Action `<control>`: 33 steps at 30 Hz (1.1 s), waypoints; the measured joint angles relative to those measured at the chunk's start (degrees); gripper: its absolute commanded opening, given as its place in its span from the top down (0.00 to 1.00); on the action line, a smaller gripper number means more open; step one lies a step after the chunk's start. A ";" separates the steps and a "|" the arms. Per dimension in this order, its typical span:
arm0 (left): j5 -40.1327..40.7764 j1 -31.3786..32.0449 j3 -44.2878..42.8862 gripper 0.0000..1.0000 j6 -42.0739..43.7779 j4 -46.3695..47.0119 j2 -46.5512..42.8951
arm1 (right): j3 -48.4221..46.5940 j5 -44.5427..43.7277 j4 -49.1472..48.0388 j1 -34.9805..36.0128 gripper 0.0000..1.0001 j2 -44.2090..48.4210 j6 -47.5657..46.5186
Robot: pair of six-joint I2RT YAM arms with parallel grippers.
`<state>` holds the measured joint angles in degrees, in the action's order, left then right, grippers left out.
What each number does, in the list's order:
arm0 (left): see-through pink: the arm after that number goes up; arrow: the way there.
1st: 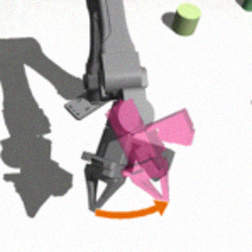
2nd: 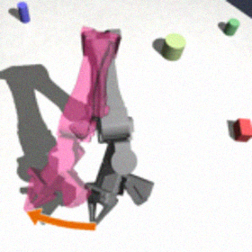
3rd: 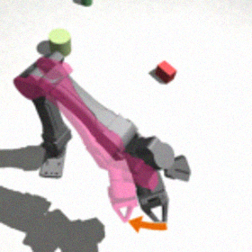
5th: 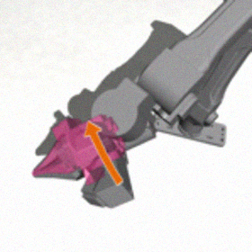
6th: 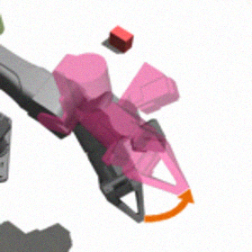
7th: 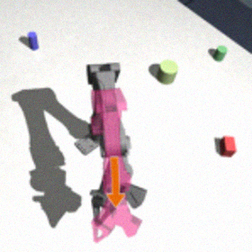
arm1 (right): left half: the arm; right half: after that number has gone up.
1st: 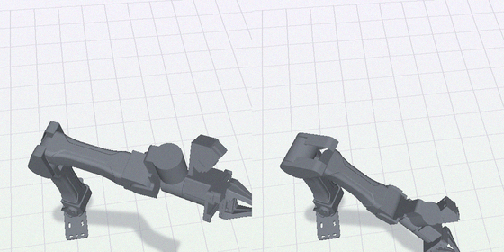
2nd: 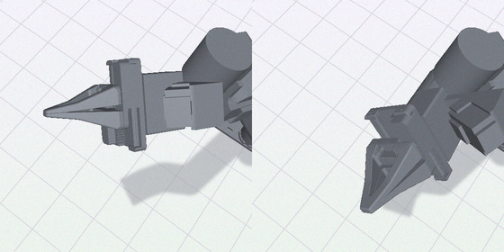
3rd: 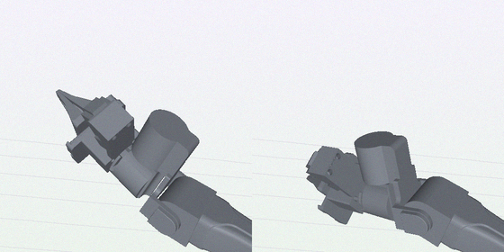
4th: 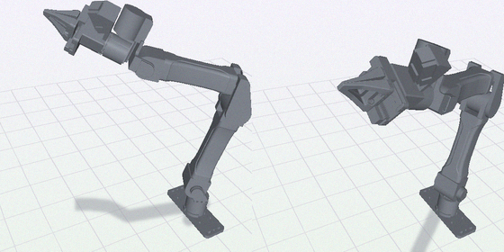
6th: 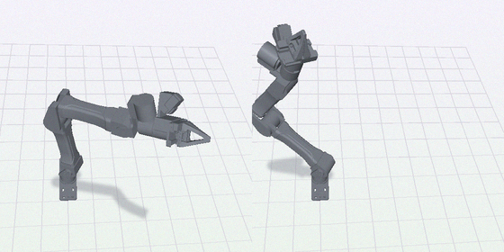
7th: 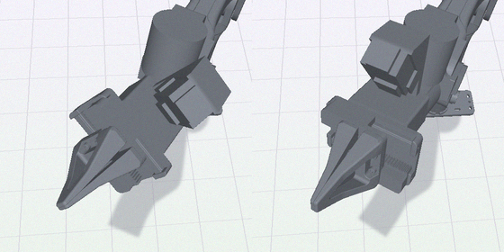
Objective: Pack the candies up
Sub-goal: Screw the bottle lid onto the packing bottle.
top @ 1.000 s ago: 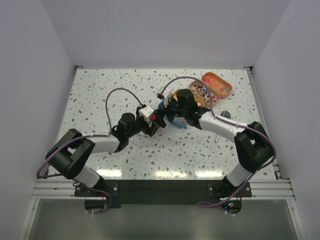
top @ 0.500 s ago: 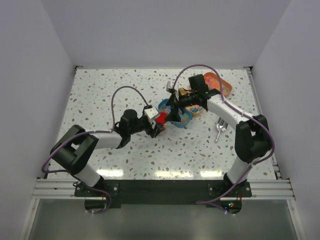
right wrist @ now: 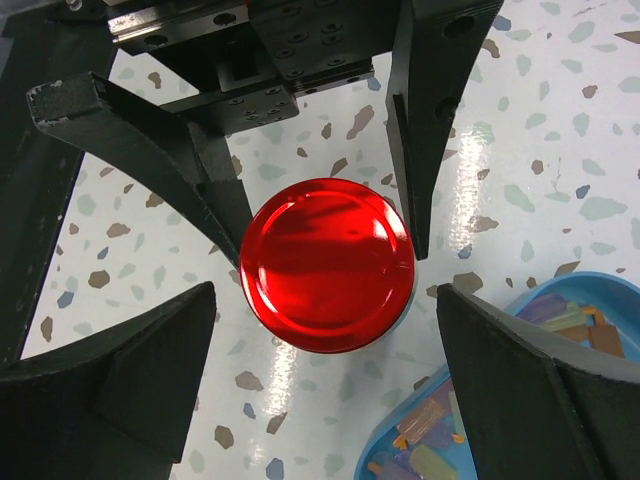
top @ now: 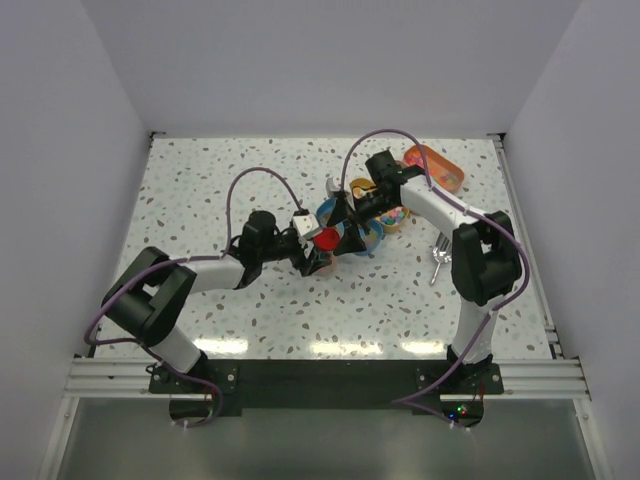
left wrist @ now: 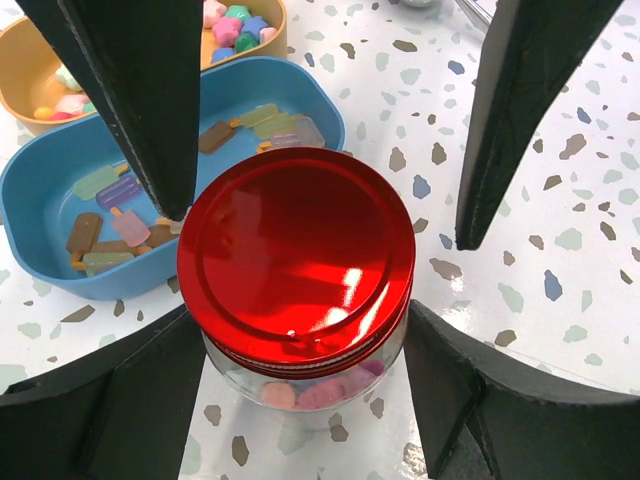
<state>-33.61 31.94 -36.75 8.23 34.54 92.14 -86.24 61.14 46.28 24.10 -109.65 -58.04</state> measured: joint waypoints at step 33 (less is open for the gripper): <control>-3.69 -0.11 -1.55 0.87 0.35 -1.75 1.09 | 15.93 -5.35 -21.27 1.25 0.89 11.17 17.70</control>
<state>-37.30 31.83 -38.30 8.58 32.80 93.23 -70.30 55.79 25.02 25.34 -98.48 -40.34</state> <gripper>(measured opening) 0.783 0.612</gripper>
